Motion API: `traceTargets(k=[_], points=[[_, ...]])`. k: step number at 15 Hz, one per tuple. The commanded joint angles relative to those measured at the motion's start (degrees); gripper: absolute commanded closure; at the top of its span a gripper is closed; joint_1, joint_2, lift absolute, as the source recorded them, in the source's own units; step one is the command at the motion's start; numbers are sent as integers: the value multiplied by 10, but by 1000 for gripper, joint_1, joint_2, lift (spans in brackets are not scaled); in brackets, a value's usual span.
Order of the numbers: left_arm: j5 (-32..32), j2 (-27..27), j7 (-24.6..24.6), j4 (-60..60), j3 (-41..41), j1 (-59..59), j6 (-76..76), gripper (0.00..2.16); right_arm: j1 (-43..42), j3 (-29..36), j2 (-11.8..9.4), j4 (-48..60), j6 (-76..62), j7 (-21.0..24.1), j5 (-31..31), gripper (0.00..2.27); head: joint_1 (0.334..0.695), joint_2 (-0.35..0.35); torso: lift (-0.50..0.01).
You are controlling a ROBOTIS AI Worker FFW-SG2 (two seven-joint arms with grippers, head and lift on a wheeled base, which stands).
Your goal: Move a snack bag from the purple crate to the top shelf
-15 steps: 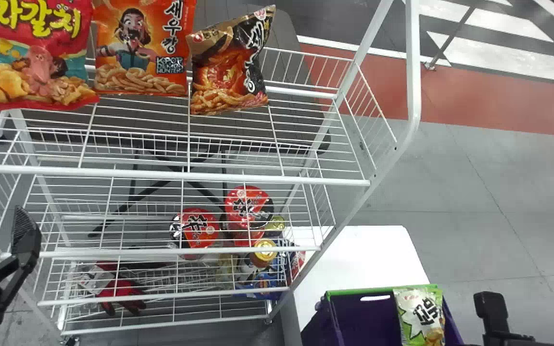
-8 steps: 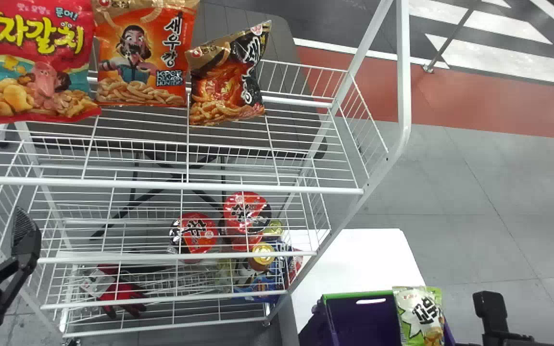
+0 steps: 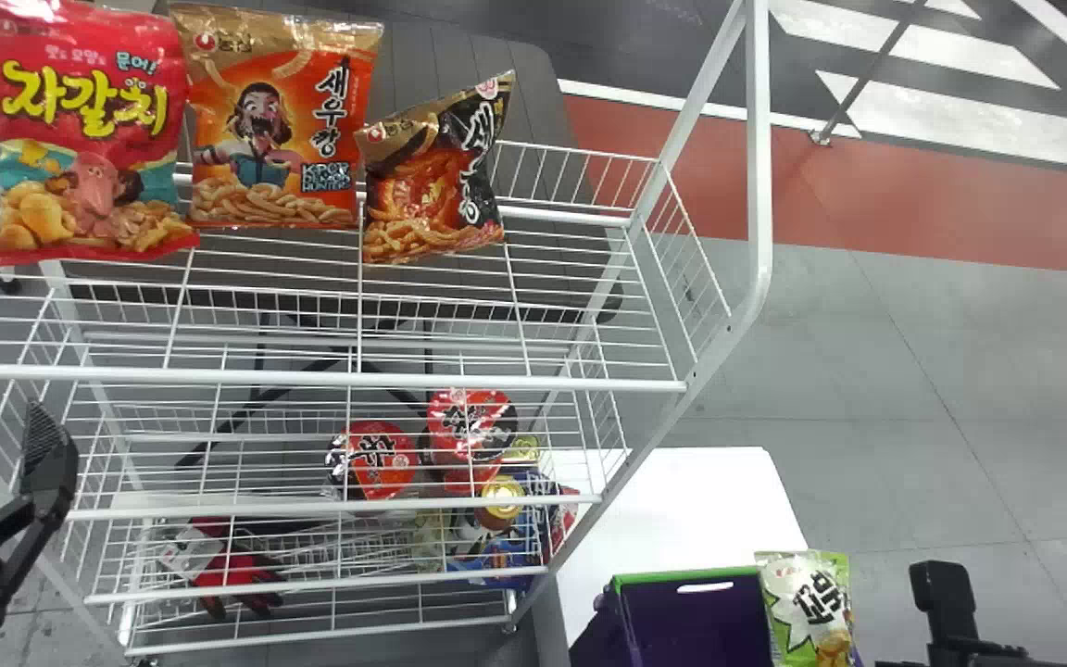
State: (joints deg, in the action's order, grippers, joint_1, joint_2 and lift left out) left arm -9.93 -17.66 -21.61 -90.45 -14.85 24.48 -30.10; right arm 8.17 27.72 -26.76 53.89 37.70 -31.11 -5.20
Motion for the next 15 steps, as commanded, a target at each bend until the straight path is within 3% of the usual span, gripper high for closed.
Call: traceTargets(k=[1, 15], points=[[0, 1, 1, 2, 0, 0, 0, 130, 0, 0, 0, 0, -6, 0, -2, 2111, 695, -350, -29], [0, 3, 1, 4, 0, -1, 0, 130, -1, -5, 3, -6, -24, 0, 0, 2111, 695, -350, 10]])
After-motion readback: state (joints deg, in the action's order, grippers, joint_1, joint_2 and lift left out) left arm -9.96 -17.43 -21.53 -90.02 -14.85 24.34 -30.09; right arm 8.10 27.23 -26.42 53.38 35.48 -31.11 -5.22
